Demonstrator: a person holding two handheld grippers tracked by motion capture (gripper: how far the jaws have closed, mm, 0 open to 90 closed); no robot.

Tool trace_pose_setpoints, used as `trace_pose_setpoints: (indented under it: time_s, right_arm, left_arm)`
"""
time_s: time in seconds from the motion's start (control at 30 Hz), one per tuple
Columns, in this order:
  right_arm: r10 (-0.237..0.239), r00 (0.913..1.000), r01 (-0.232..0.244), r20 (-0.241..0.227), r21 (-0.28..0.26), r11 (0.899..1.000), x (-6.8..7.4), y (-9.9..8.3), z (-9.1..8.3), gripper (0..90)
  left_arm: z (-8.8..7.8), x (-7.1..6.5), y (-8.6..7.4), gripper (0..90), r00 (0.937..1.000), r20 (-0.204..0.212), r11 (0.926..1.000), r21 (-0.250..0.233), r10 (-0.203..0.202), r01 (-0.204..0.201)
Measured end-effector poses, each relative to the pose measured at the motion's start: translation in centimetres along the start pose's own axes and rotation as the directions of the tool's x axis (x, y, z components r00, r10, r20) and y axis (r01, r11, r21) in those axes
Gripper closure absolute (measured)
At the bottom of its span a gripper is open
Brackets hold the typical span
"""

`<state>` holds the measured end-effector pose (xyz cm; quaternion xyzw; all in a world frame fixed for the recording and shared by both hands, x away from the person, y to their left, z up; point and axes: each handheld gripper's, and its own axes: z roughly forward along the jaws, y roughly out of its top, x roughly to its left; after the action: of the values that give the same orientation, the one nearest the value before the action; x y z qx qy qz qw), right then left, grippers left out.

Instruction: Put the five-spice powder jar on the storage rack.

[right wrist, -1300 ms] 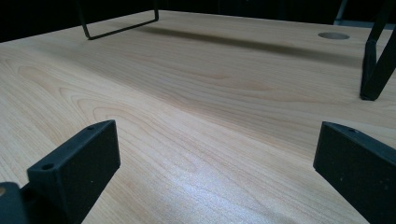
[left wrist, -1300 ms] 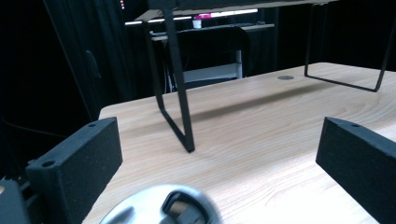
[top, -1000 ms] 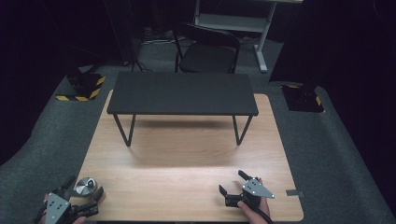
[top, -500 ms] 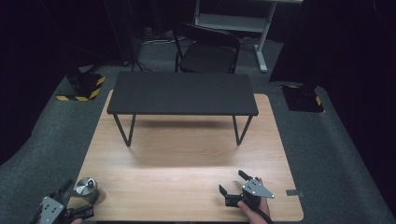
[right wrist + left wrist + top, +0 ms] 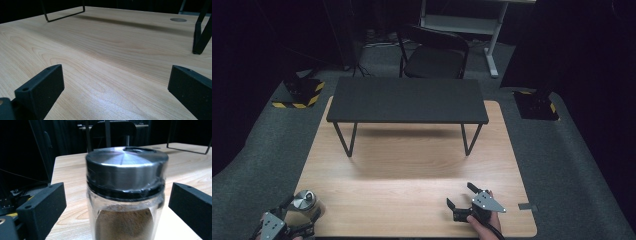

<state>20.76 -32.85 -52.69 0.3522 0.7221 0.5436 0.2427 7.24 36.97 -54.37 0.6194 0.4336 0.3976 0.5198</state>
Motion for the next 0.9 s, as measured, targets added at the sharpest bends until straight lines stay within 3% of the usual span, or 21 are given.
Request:
trace_pose_setpoints:
  time_s: [0.2, 0.3, 0.37, 0.6, 0.9]
  right_arm:
    - [-0.001, 1.0000, 0.001, -0.001, 0.000, 1.000, 0.0, 0.0, 0.0, 0.4]
    - [-0.002, 1.0000, 0.002, -0.002, 0.000, 1.000, 0.0, 0.0, 0.0, 0.4]
    - [-0.002, 1.0000, 0.002, -0.003, 0.000, 1.000, 0.0, 0.0, 0.0, 0.4]
    - [-0.002, 1.0000, 0.002, -0.004, -0.001, 1.000, -0.1, 0.0, 0.0, 0.4]
    - [-0.004, 1.0000, 0.004, -0.004, 0.000, 1.000, -0.1, 0.0, 0.0, 0.4]
  left_arm:
    - [0.3, 0.1, -0.2, 7.4, 1.0000, 0.008, 0.9999, 0.015, 0.002, -0.002]
    - [0.4, 0.5, -0.1, 17.0, 0.9997, 0.021, 0.9996, 0.027, -0.010, 0.010]
    - [0.4, 0.8, -0.1, 18.8, 0.9992, 0.035, 0.9994, 0.032, -0.017, 0.016]
    - [0.6, 1.0, 0.1, 29.6, 0.9986, 0.051, 0.9988, 0.047, 0.013, -0.016]
    - [0.6, 1.4, 0.4, 30.4, 0.9971, 0.074, 0.9980, 0.059, 0.017, -0.022]
